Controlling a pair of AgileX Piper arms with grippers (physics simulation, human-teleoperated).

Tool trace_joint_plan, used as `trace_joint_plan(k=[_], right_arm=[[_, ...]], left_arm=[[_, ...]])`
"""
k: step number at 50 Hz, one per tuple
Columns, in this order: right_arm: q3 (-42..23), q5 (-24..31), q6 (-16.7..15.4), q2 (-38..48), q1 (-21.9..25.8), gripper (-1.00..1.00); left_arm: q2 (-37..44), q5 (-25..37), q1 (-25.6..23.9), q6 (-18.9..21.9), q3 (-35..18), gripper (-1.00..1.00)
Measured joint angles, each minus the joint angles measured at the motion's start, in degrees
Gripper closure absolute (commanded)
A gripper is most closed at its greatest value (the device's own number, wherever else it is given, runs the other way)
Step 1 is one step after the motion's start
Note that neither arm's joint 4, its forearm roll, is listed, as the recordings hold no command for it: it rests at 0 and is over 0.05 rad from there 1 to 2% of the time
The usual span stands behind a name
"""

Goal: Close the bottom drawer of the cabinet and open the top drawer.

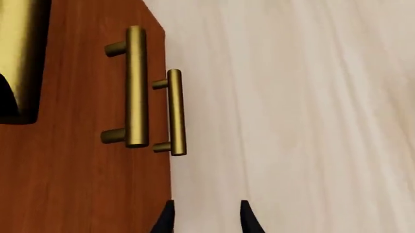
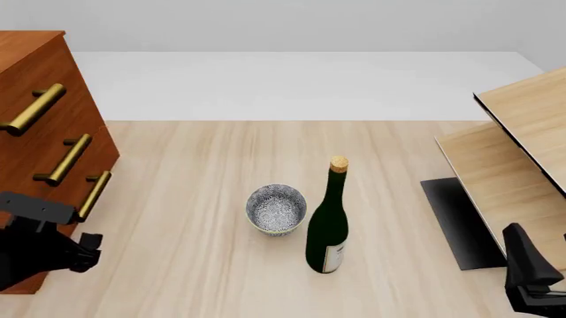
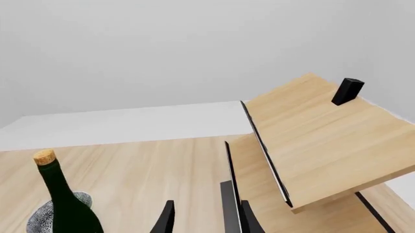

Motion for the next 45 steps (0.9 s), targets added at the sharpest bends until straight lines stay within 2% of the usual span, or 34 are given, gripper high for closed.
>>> trace_joint_plan(k=[11,19,32,45], right_arm=[[-0.06,-0.1,0.08,0.15,0.01,-1.0],[-0.08,-0.07,0.19,0.13,0.02,-1.0],[-0.1,0.13,0.45,-0.07,0.0,-1.0],[-0.11,0.22,0.74,-0.15,-0.09,-1.0]], left_arm=[[-0.8,2.99,-5.67,-2.86,-3.02,-1.0],[-2.5,5.37,-9.19,-3.48,-5.49,-1.0],[-8.07,8.58,-15.15,-0.44,-9.9,-1.0],[-13.67,9.65,-19.43,5.26,-13.49,-1.0]])
